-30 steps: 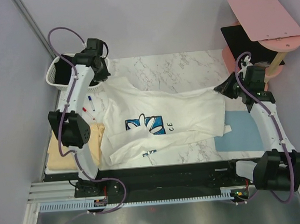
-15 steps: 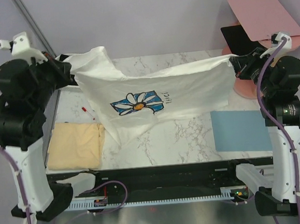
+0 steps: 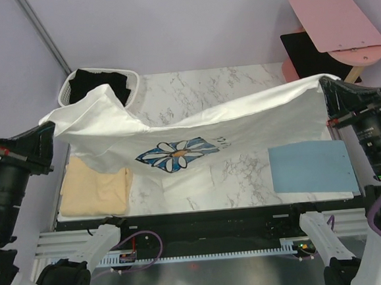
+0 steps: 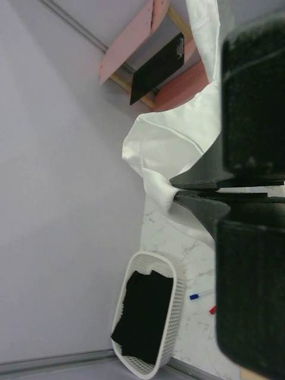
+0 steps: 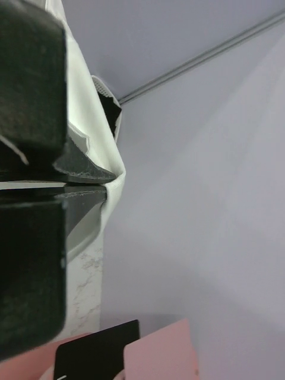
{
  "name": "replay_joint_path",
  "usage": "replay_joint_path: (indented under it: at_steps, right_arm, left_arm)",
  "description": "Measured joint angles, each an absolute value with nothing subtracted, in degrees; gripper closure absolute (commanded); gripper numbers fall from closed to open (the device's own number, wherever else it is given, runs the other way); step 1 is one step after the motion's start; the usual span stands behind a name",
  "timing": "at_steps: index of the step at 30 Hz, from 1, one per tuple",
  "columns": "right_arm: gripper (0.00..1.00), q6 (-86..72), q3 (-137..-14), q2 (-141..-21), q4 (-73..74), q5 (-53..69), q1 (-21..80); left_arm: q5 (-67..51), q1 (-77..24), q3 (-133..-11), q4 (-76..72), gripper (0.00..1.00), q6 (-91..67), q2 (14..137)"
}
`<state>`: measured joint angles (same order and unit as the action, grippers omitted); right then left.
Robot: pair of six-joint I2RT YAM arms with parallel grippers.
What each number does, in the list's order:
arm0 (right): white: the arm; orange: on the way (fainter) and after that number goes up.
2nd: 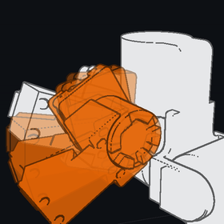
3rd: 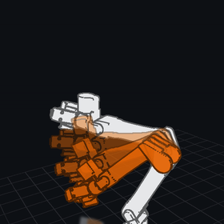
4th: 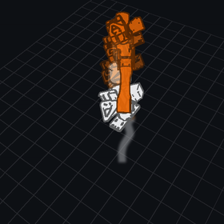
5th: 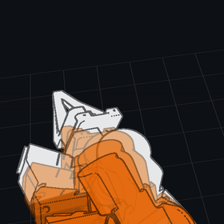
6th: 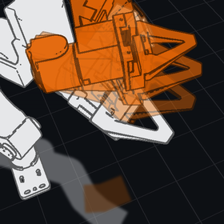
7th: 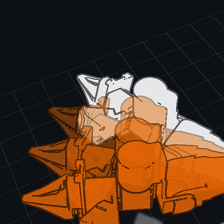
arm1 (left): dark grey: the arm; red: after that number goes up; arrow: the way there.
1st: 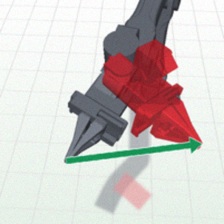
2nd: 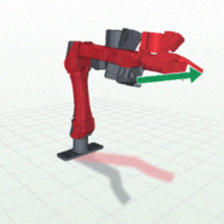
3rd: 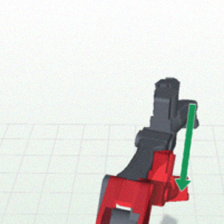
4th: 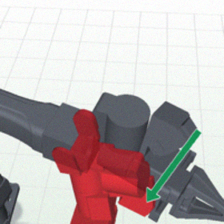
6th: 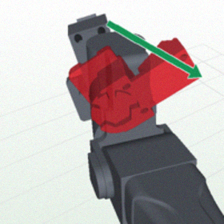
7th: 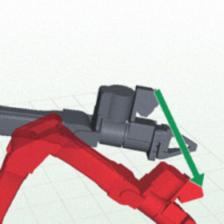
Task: Fold and stack the t-shirts
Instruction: Flatten out the tshirt
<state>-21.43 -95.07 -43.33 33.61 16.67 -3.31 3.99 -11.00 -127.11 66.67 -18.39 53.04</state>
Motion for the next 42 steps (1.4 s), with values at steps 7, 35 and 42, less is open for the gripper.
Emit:
replay_joint_path:
  at_steps: [7,35,42]
  right_arm:
    - [1.00,-21.65,-104.97,-41.10,33.93,16.64,-2.35]
    - [1.00,-23.38,-57.36,-77.54,7.35,12.27,-1.32]
    - [1.00,-23.33,-63.68,-96.99,3.90,9.45,-1.23]
  left_arm:
    - [-1.54,-10.02,-139.72,67.55,0.98,-19.68,53.10]
    - [-1.54,-11.03,-142.17,60.71,0.98,-13.61,128.09]
    - [1.48,-14.59,-143.70,58.37,0.98,-13.30,136.35]
